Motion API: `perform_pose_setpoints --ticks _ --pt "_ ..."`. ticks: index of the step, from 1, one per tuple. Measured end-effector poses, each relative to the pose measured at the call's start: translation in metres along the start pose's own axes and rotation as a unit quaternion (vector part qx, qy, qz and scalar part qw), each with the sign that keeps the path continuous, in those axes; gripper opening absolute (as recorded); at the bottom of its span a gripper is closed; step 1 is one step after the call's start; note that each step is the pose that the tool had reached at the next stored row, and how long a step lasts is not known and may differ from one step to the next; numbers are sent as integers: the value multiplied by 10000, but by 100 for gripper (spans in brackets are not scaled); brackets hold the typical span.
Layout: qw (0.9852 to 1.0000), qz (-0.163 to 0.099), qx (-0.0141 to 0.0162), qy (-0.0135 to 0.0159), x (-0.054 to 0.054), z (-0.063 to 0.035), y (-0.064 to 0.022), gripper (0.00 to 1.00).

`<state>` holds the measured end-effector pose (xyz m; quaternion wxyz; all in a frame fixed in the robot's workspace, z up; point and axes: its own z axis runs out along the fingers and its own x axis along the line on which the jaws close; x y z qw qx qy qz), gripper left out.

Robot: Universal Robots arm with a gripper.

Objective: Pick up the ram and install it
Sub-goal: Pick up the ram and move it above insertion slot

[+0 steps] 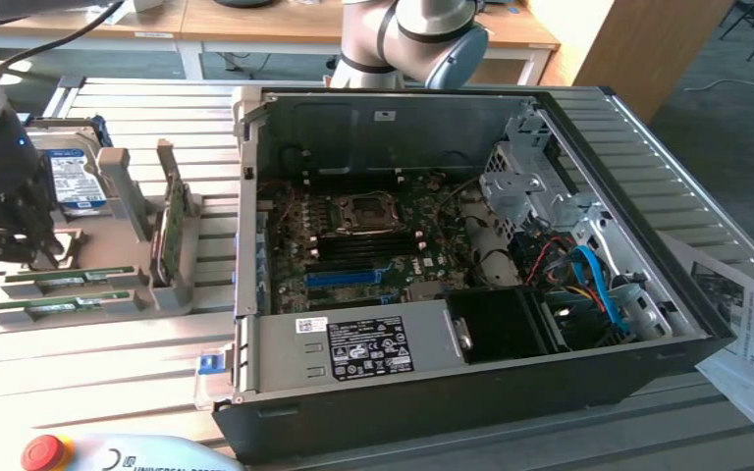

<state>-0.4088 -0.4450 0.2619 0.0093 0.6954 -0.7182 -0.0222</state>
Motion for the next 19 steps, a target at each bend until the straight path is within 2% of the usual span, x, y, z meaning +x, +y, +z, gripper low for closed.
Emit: perform_pose_setpoints --ticks 9,19 --pt "10000 0 0 0 2 113 -5 25" --pt "10000 0 0 0 4 195 -9 25"
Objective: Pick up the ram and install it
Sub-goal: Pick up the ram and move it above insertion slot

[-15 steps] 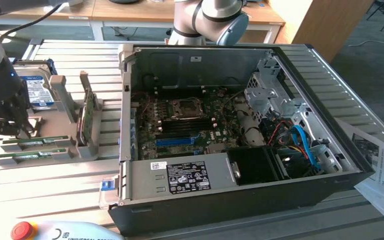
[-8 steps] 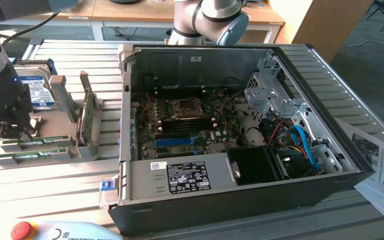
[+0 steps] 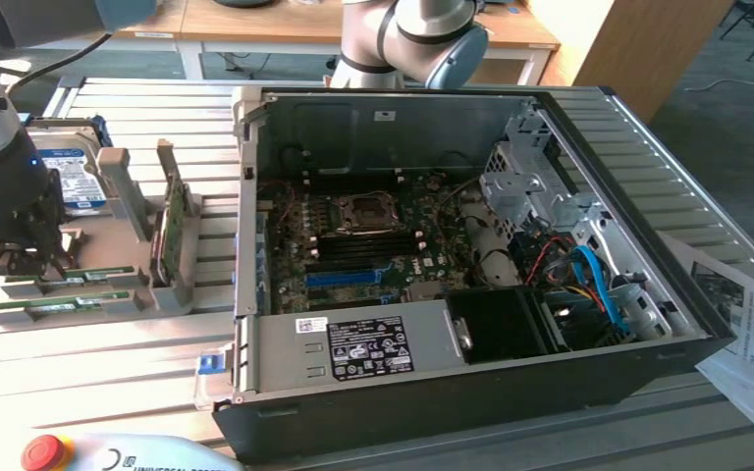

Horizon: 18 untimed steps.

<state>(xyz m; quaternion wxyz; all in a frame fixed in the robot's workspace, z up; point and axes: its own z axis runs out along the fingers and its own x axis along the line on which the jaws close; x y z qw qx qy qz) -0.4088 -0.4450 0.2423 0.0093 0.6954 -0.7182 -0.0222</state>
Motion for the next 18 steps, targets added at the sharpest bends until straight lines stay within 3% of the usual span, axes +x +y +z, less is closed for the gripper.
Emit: perform_pose_setpoints --ticks 9,18 --pt "10000 0 1 0 2 91 -4 25" --pt "10000 0 0 0 38 94 -1 25"
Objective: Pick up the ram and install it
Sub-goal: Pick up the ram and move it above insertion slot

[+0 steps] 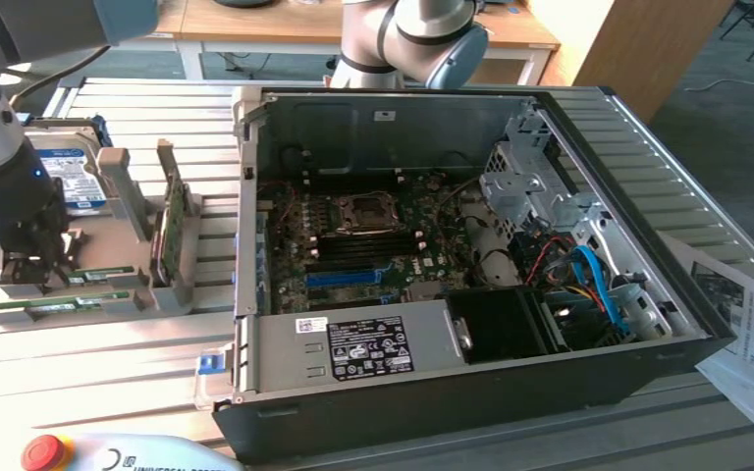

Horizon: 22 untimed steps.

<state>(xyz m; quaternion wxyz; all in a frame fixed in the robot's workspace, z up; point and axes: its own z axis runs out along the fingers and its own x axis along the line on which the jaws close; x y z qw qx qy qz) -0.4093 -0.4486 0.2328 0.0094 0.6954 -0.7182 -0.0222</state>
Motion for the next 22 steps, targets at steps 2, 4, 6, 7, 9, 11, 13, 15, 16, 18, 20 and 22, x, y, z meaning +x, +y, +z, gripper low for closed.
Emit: perform_pose_setpoints --ticks 2,4,6,7,9,11,13,15,16,18,20,22 --pt "10000 1 0 0 9 0 1 25" --pt "10000 1 0 -1 9 0 1 25" --pt "10000 1 0 0 9 0 1 25" --pt "10000 -4 0 0 9 0 0 25" --pt "10000 -46 -1 2 9 -1 1 25" --pt "9999 -119 -2 5 10 0 1 25" --pt "9998 -196 -3 8 10 0 0 25" --pt "9997 -226 -4 10 9 0 0 25" --pt "9997 -226 -4 10 9 0 1 25" --pt "9997 -226 -4 10 9 3 0 25" --pt "9997 -226 -4 9 9 22 -1 25" --pt "9997 -226 -4 9 10 41 -1 25"
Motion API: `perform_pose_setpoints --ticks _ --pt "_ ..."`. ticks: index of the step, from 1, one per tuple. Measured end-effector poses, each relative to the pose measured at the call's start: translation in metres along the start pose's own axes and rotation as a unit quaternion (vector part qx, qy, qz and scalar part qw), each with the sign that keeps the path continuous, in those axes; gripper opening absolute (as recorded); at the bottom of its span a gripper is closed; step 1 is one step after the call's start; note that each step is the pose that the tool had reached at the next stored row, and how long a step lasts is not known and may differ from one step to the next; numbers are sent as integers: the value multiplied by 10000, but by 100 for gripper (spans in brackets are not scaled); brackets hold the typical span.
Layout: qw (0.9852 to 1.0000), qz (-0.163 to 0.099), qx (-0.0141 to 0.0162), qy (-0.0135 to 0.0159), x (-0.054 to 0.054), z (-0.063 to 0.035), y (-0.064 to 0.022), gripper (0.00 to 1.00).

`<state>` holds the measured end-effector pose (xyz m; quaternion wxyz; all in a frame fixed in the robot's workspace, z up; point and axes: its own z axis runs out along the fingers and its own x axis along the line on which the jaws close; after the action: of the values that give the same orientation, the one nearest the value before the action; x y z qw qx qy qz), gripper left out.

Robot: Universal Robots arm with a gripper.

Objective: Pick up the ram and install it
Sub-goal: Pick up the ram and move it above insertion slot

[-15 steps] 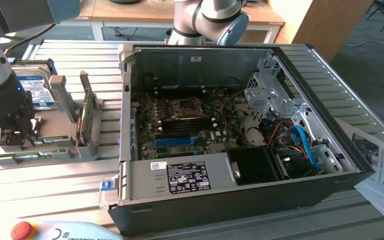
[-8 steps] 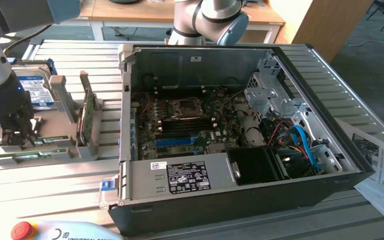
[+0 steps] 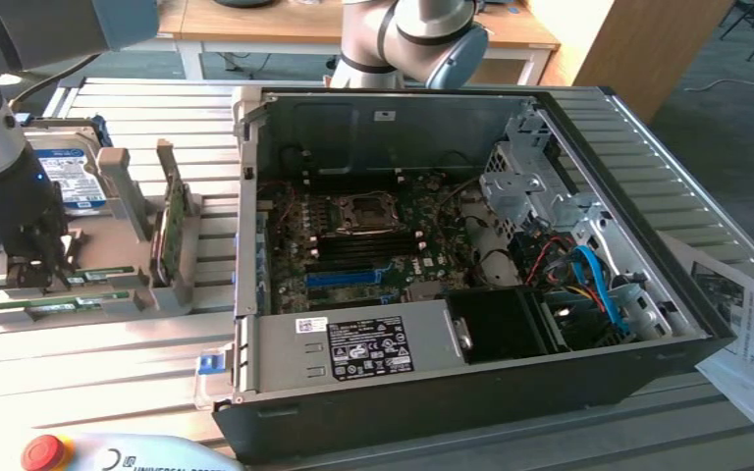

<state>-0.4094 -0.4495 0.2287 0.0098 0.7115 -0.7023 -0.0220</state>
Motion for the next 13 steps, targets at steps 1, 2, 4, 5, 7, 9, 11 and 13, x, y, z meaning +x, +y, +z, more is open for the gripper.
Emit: perform_pose_setpoints --ticks 1,2,4,5,7,9,11,13 --pt "10000 0 0 0 0 9 0 25" --pt "10000 0 0 0 0 17 -1 25" --pt "10000 0 0 1 1 33 -2 25" --pt "10000 0 0 0 1 39 -2 25" --pt "10000 -1 0 0 1 52 -2 25" --pt "10000 -1 0 0 1 66 -3 25" --pt "10000 -2 0 0 1 80 -4 25" --pt "10000 -4 0 1 2 94 -4 25"
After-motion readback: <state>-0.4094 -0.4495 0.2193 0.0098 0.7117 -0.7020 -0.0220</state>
